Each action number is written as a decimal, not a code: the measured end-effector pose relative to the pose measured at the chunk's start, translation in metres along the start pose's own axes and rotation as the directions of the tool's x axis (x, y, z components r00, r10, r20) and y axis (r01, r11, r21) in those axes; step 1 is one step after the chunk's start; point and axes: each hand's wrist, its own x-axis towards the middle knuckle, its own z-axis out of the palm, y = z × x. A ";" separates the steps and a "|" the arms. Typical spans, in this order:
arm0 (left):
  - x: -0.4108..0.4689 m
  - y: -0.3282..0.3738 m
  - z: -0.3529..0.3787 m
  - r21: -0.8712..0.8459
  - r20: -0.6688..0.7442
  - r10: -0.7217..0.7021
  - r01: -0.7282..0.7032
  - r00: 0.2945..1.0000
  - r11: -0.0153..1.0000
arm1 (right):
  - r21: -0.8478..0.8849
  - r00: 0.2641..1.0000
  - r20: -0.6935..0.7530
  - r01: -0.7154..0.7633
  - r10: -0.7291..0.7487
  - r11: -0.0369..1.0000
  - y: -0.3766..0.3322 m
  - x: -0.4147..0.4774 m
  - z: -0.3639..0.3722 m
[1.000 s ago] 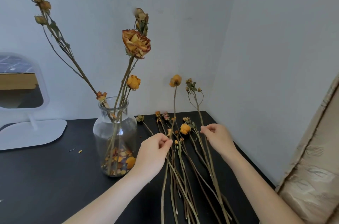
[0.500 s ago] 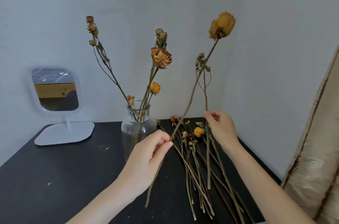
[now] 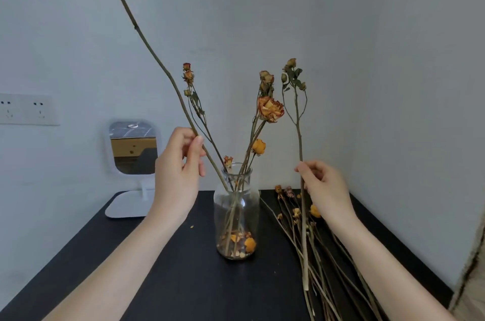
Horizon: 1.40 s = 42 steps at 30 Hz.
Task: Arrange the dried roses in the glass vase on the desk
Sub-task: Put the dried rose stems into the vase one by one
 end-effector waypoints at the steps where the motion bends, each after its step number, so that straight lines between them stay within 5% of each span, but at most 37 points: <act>1: 0.008 0.000 0.004 0.013 -0.013 0.007 -0.007 1.000 1.000 | 0.001 1.000 0.002 0.006 -0.006 1.000 -0.002 0.000 0.002; 15: 0.062 0.006 0.030 0.125 -0.044 0.166 -0.159 0.985 0.979 | -0.011 0.999 -0.030 0.026 -0.026 1.000 0.001 0.008 -0.006; 27: 0.041 -0.017 0.046 0.213 0.118 0.153 -0.176 0.981 0.961 | -0.020 1.000 -0.007 0.002 -0.002 1.000 0.006 0.010 0.002; 33: 0.037 -0.030 0.051 0.348 0.232 -0.022 -0.062 0.972 0.935 | -0.021 1.000 -0.006 0.008 -0.008 1.000 0.009 0.012 0.006; 42: 0.045 -0.012 0.053 0.092 0.111 -0.055 0.044 0.992 0.995 | -0.004 1.000 0.005 0.018 -0.018 1.000 0.013 0.014 0.009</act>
